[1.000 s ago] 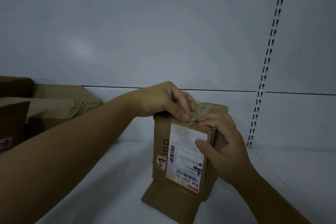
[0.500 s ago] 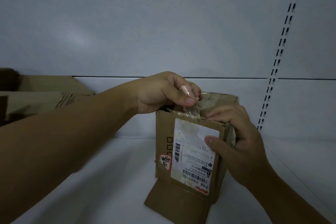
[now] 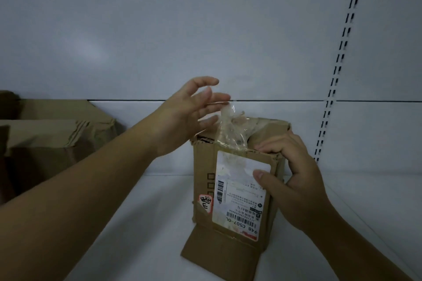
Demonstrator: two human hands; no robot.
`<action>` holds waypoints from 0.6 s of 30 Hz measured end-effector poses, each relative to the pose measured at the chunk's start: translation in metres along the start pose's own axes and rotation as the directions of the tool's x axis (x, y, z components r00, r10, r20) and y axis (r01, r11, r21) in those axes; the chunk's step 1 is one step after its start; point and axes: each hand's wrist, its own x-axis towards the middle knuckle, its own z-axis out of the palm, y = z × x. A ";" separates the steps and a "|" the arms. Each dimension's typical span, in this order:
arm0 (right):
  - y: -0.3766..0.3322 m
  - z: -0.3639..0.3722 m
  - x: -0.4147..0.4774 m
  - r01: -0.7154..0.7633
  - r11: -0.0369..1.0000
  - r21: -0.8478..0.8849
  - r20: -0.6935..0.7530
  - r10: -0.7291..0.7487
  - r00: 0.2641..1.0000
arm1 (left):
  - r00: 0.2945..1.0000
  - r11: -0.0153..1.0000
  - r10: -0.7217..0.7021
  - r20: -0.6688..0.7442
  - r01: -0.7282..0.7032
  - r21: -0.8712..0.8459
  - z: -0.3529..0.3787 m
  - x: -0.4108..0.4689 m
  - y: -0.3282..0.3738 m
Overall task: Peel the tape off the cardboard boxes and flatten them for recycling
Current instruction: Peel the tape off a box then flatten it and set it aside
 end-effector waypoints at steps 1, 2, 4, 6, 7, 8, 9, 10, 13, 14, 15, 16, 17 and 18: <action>-0.002 -0.003 -0.001 -0.026 1.000 0.005 0.018 0.026 1.000 | 1.000 0.994 0.027 -0.014 -0.025 0.103 -0.003 -0.008 -0.005; -0.004 -0.006 -0.001 -0.075 0.997 0.033 0.045 0.074 0.996 | 1.000 0.981 0.009 -0.012 -0.007 0.196 -0.003 -0.017 -0.011; -0.012 -0.014 0.004 -0.205 0.973 0.107 0.119 0.192 0.974 | 0.998 0.936 -0.065 0.004 0.060 0.347 0.004 -0.033 -0.021; -0.020 -0.023 0.015 -0.222 0.975 0.023 0.126 0.218 0.968 | 0.999 0.894 -0.037 -0.025 0.045 0.446 0.015 -0.041 -0.030; -0.025 -0.027 0.023 -0.158 0.984 -0.083 0.113 0.167 0.980 | 0.999 0.884 0.000 -0.047 0.022 0.466 0.018 -0.042 -0.033; -0.033 -0.030 0.033 -0.044 0.979 -0.200 0.132 0.071 0.989 | 0.998 0.887 0.029 -0.056 0.001 0.462 0.021 -0.042 -0.035; -0.042 -0.033 0.044 0.092 0.955 -0.283 0.206 -0.033 0.978 | 0.998 0.894 0.050 -0.049 -0.023 0.448 0.021 -0.041 -0.038; -0.051 -0.034 0.056 0.228 0.916 -0.329 0.327 -0.117 0.938 | 0.997 0.898 0.062 -0.038 -0.039 0.439 0.020 -0.041 -0.039; -0.073 -0.030 0.087 0.577 0.719 -0.387 0.721 -0.154 0.675 | 0.996 0.898 0.090 0.005 -0.083 0.432 0.018 -0.042 -0.042; -0.075 -0.028 0.096 0.639 0.653 -0.406 0.790 -0.100 0.605 | 0.996 0.901 0.092 -0.001 -0.083 0.426 0.018 -0.043 -0.044; -0.077 -0.026 0.104 0.660 0.612 -0.436 0.821 -0.030 0.570 | 0.996 0.907 0.092 -0.014 -0.078 0.413 0.018 -0.044 -0.046; -0.077 -0.024 0.111 0.668 0.585 -0.461 0.832 0.024 0.554 | 0.995 0.913 0.098 -0.029 -0.078 0.400 0.019 -0.044 -0.047; -0.078 -0.022 0.116 0.681 0.562 -0.469 0.839 0.043 0.542 | 0.993 0.915 0.113 -0.039 -0.089 0.394 0.019 -0.044 -0.048; -0.078 -0.020 0.121 0.700 0.543 -0.464 0.846 0.038 0.531 | 0.991 0.913 0.130 -0.044 -0.102 0.394 0.019 -0.044 -0.048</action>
